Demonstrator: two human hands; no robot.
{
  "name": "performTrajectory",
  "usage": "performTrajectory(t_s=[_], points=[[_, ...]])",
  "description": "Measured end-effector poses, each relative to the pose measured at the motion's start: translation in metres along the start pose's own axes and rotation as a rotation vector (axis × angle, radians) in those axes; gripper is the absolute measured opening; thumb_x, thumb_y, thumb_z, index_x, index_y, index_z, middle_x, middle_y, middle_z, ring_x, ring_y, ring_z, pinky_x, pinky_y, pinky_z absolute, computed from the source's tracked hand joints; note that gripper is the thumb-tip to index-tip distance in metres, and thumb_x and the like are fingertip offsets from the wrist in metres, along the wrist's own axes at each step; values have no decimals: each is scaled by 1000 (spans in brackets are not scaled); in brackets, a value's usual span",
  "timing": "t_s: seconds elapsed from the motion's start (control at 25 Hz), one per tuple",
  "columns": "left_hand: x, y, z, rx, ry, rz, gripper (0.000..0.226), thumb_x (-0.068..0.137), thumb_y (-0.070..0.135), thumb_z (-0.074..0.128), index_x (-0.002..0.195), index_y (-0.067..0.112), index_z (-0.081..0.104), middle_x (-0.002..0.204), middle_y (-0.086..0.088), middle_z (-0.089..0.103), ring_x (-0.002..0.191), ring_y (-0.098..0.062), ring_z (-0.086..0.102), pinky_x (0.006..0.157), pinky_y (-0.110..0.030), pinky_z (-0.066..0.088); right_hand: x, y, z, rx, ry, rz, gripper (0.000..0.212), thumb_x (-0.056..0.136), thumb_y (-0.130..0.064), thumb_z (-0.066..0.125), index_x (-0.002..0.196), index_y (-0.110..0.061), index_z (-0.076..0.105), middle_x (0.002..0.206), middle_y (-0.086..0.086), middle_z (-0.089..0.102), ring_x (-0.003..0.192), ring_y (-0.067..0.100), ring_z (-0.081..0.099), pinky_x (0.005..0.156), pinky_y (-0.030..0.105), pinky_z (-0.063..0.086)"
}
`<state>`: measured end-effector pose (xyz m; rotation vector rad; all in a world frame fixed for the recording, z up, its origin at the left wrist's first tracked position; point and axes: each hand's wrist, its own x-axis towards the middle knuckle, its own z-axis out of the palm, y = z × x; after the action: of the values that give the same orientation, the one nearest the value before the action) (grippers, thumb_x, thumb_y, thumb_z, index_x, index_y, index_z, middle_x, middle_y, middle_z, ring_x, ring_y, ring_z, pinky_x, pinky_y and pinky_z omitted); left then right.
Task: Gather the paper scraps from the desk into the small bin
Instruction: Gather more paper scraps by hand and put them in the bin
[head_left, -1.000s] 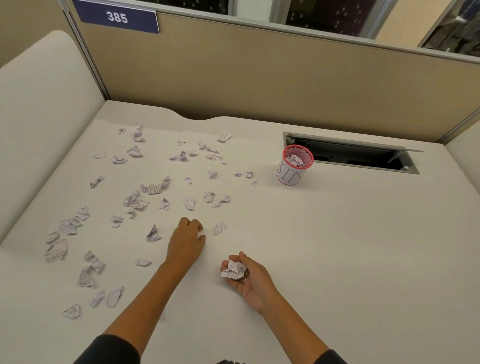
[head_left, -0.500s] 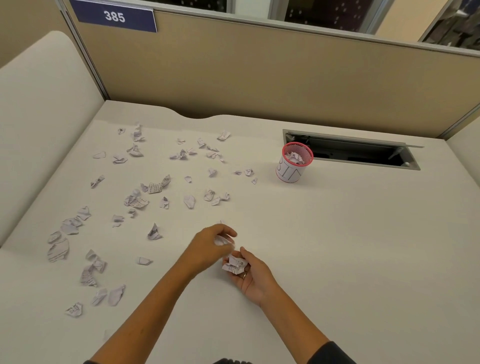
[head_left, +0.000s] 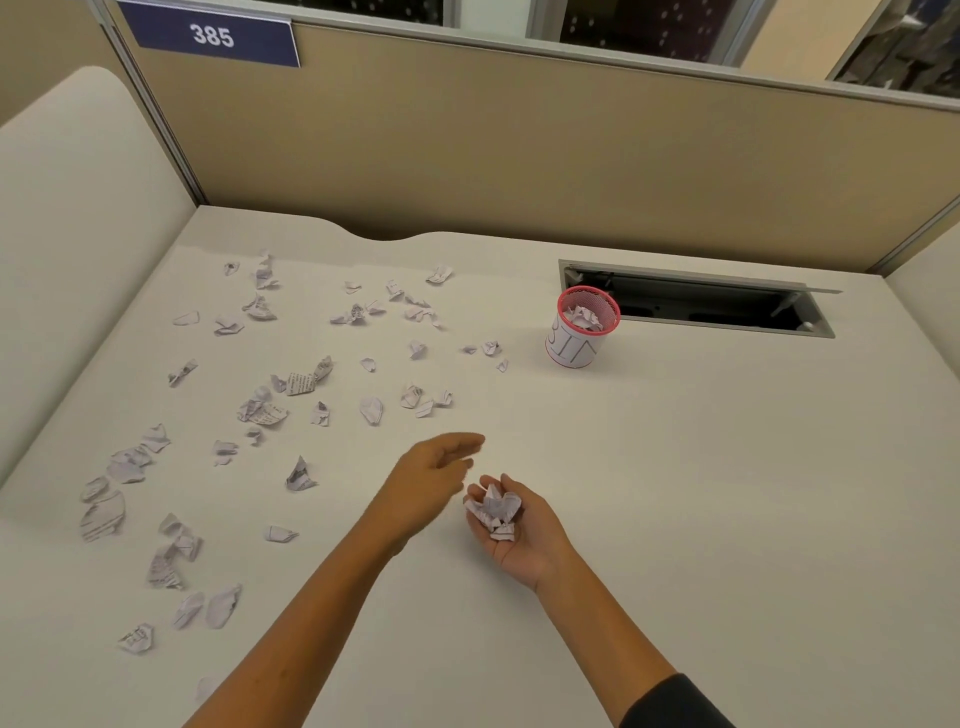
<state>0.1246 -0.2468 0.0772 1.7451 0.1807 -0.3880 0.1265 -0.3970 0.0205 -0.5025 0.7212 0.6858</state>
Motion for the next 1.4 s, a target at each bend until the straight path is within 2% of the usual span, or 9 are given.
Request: performTrajectory(t_s=[0.2,0.4,0.52,0.64,0.76,1.04,1.2,1.28,1.4], points=[[22,-47,-20,390,411,107,35,91,5,46,122,16,56,130,0,55,120,-16,49,98,-24,34,3,-56,17,11,-12,-83,24,95,-20,47,88,-1,60,70,16,70,62,27,71,67,30,56],[42,-75,-29,647,393,202,34,93,14,44,126,8,54,133,-10,54,122,-27,50,100,-31,35,-3,-151,69,-10,-60,-329,24,92,-22,52,78,-5,61,63,11,69,58,21,69,59,30,60],[45,-79,-28,695,389,247,42,92,30,37,121,10,58,131,-6,55,119,-25,53,94,-34,39,5,-205,99,-112,-26,-504,21,92,-26,56,85,-6,61,77,10,67,71,18,67,60,30,60],[42,-89,-28,754,379,267,48,92,43,33,125,16,55,137,-1,50,125,-19,48,98,-36,39,23,-238,117,-469,275,-721,25,92,-36,54,88,-14,64,99,9,66,90,20,64,69,32,58],[43,-93,-27,765,378,255,52,91,52,32,127,21,52,138,3,49,126,-17,45,100,-33,33,38,-246,126,-1011,517,-930,44,93,-50,41,73,-21,69,89,2,69,81,10,60,65,24,46],[46,-95,-29,818,384,282,52,91,56,30,120,23,57,128,3,54,117,-20,48,94,-37,38,43,-224,113,-1066,464,-1290,45,97,-40,38,86,-12,72,83,-1,69,76,2,61,55,1,43],[48,-98,-27,848,394,291,41,89,51,36,111,26,60,123,3,56,111,-20,50,87,-35,40,48,-178,100,-1204,348,-1538,21,90,-22,54,84,-7,68,83,4,66,79,14,60,66,10,47],[50,-98,-28,843,417,299,34,88,47,40,105,27,61,117,4,57,104,-20,52,81,-33,39,59,-153,92,-1442,210,-1466,10,87,-13,60,92,-8,67,94,5,64,87,16,60,74,23,52],[59,-97,-36,826,435,346,31,88,42,42,96,22,64,104,2,58,88,-19,54,69,-29,36,88,-130,85,-1829,206,-1072,43,85,-18,64,124,-6,52,128,11,49,117,25,50,95,27,41]])
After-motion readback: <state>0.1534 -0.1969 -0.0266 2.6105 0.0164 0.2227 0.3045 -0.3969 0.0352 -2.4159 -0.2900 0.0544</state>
